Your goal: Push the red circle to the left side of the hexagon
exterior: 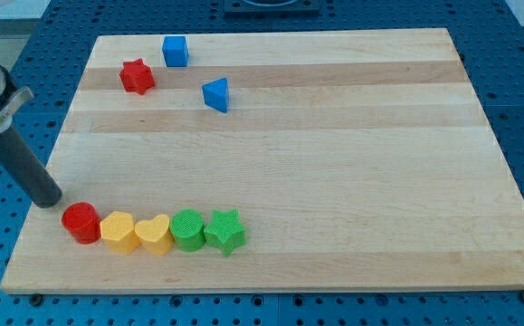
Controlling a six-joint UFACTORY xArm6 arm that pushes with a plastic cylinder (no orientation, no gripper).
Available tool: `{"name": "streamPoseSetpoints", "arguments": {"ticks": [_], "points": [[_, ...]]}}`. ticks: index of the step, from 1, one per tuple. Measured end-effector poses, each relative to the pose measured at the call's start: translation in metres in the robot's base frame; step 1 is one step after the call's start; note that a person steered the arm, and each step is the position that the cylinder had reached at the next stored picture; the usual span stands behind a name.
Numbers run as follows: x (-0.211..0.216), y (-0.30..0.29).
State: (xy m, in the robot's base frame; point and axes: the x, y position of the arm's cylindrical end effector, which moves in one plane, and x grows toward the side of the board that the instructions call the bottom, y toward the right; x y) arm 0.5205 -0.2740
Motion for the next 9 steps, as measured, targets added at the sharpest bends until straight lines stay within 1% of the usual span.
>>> {"name": "streamPoseSetpoints", "arguments": {"ticks": [1,2,3,4,6,7,8,9], "points": [[0.027,0.008],[0.033,0.007],[0.001,0.004],[-0.015,0.015],[0.025,0.023],[0.026,0.023],[0.007,0.019],[-0.053,0.011]]}}
